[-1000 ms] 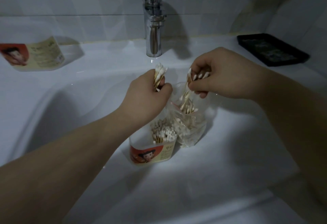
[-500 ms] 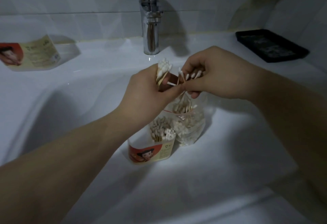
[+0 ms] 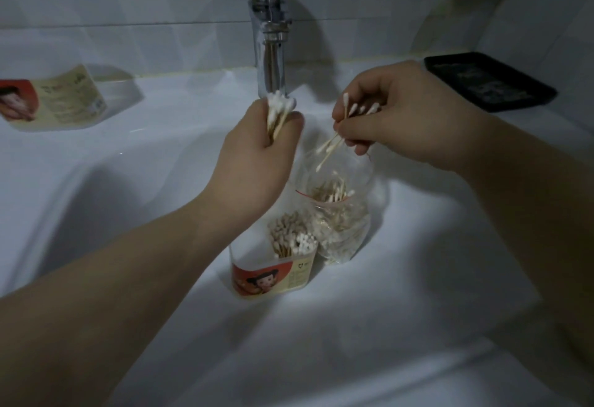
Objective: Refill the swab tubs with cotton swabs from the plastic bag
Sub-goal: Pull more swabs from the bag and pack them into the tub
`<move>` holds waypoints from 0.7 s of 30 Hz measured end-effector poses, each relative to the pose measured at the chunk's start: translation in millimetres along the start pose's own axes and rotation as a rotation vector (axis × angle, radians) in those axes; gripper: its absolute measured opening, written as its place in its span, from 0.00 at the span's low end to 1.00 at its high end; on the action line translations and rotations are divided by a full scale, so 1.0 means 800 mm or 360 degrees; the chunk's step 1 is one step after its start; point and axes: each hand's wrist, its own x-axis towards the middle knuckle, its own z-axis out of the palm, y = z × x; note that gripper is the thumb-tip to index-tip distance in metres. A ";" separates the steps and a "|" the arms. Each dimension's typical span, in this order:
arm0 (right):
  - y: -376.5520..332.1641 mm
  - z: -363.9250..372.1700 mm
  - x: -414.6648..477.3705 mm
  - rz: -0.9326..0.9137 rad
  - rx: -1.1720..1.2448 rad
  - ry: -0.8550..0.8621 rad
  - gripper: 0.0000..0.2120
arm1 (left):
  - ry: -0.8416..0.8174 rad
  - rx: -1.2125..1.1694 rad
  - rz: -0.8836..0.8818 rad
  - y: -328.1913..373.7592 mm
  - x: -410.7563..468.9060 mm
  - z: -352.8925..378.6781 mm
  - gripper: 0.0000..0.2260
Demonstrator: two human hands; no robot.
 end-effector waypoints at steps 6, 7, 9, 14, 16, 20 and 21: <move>-0.002 0.007 0.000 0.0024 0.0193 -0.0057 0.06 | -0.0246 0.0469 0.0099 0.002 -0.005 0.000 0.16; -0.002 0.009 0.000 0.0030 0.0187 -0.0083 0.06 | -0.0302 0.0471 0.0107 0.001 -0.005 0.000 0.15; 0.000 0.012 0.000 0.0069 0.0161 -0.0114 0.06 | -0.0410 0.0453 0.0139 0.001 -0.006 0.000 0.13; 0.007 0.009 0.006 0.0256 0.0165 0.0011 0.08 | -0.0453 0.0452 0.0081 0.002 -0.006 0.002 0.17; 0.010 0.006 0.009 0.0284 0.0194 0.0069 0.09 | -0.0453 0.0472 0.0063 0.001 -0.005 0.002 0.17; 0.012 0.005 0.010 0.0274 0.0196 0.0093 0.10 | -0.0506 0.0520 0.0016 0.003 -0.006 0.001 0.18; 0.012 0.004 0.009 0.0265 0.0208 0.0080 0.11 | -0.0504 0.0525 0.0003 0.003 -0.006 0.001 0.17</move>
